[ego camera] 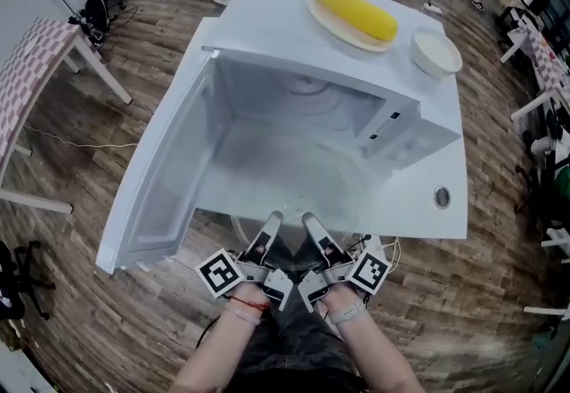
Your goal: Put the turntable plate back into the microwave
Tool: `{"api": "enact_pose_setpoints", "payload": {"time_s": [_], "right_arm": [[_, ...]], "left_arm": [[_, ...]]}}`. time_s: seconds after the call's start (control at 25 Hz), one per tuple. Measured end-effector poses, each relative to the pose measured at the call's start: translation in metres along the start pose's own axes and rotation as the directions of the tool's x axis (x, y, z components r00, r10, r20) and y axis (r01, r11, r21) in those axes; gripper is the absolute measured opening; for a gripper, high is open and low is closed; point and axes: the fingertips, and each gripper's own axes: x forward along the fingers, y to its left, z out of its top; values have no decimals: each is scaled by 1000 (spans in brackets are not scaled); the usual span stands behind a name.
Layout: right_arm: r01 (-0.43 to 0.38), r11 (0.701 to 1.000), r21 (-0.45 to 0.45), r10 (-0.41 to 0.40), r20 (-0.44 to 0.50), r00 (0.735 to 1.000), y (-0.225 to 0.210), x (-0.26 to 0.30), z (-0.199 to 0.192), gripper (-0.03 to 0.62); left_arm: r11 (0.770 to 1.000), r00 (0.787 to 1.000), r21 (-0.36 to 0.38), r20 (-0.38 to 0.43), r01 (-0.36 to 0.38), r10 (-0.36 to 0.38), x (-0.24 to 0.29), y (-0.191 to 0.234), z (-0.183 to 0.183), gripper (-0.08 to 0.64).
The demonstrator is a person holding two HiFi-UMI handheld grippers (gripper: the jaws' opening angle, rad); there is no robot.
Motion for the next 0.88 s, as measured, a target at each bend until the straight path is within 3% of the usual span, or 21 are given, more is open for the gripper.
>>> {"api": "enact_pose_setpoints", "payload": {"time_s": [0.88], "right_arm": [[-51, 999, -20, 51, -4, 999, -9, 74, 52, 71]], "left_arm": [[998, 1000, 53, 5, 20, -20, 75, 7, 49, 49]]}}
